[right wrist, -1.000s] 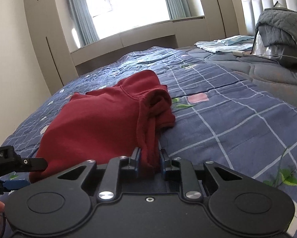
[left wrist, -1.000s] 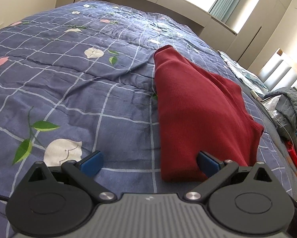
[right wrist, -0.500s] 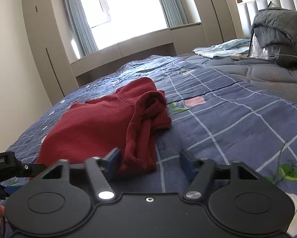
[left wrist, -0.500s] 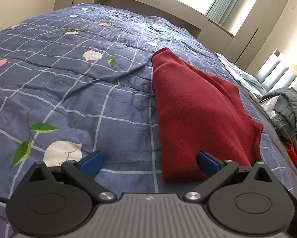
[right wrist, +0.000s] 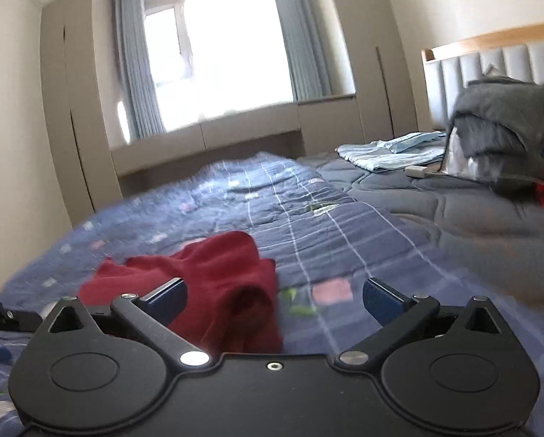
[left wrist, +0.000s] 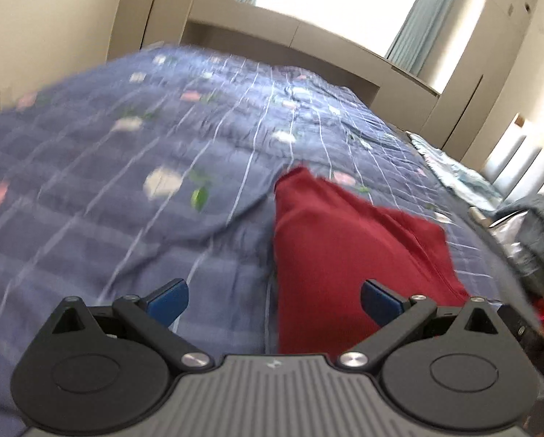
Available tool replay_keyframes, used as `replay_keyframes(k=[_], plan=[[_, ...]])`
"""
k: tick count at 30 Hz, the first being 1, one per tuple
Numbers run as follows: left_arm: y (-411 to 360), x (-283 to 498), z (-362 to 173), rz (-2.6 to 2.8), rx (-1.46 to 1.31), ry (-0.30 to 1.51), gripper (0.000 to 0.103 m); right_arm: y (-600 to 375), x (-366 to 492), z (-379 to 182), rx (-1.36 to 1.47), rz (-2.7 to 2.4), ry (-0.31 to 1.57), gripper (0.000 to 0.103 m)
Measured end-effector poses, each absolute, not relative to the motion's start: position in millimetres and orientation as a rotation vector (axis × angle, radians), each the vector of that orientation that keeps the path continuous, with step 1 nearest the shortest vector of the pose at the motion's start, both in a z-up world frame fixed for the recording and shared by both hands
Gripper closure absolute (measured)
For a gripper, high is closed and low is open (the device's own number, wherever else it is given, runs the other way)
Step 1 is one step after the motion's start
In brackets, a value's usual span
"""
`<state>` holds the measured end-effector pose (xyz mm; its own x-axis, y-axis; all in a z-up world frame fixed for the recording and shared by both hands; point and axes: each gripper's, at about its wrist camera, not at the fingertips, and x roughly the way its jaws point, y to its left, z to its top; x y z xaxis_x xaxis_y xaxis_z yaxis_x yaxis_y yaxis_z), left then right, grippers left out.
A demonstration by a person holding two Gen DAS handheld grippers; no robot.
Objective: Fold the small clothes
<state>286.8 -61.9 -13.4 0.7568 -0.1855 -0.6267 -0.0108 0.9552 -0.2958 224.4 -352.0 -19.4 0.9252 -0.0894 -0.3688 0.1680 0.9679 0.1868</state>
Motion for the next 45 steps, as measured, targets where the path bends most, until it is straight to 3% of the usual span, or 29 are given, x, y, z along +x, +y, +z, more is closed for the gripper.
replay_keyframes(k=[10,22,29,37,45], plan=[[-92,358,-53,-0.015,-0.253,0.756,0.0,-372,301,-65,0.221,-0.197,0.568,0.001],[-90,348,-67,-0.007,-0.257,0.704,0.0,-381,298,-69,0.276,-0.188,0.541,0.0],[-89,348,-68,-0.008,-0.267,0.707,0.0,-387,309,-41,0.265,-0.144,0.462,0.001],[-88,350,-68,-0.011,-0.273,0.71,0.0,-374,377,-59,0.172,-0.016,0.653,0.001],[-87,349,-69,-0.01,-0.275,0.708,0.0,-389,361,-69,0.27,-0.071,0.608,0.001]])
